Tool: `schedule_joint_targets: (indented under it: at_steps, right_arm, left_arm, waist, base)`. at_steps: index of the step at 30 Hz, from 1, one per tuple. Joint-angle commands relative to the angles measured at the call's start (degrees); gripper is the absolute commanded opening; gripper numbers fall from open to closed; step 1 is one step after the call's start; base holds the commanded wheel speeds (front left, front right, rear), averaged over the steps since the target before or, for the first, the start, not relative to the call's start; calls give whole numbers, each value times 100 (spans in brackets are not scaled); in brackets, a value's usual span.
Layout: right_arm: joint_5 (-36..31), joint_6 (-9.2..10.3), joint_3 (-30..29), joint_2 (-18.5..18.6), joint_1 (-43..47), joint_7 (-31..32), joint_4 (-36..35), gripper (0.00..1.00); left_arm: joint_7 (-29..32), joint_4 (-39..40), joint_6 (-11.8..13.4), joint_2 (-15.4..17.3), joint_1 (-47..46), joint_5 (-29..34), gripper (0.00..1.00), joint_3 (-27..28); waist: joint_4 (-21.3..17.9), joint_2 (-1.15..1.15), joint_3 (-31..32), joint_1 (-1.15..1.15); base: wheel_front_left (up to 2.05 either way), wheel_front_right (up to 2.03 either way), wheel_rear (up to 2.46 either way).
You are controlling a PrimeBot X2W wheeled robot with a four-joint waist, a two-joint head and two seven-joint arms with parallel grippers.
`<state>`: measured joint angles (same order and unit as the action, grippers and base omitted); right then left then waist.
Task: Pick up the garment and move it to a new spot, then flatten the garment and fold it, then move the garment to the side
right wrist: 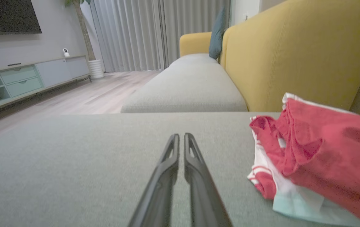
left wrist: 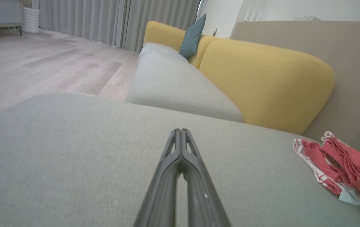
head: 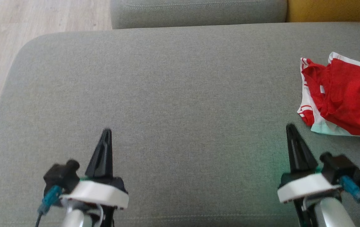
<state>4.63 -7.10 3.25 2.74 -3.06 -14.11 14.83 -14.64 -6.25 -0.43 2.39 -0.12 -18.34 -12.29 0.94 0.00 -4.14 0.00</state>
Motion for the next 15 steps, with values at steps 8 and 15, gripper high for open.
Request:
schedule_joint_targets:
  at_steps: [8,15]
  right_arm:
    - [618,-3,-21,36,-80,94,-134,0]
    - [1138,-5,-41,63,-98,182,-126,0]
  left_arm:
    - [96,93,-35,38,-104,-528,0,75]
    - [186,25,-80,68,-141,-974,0,143]
  waist:
    - [-6,0,25,0]
    - [-11,0,48,0]
  base:
    - [0,0,0]
    - [0,0,0]
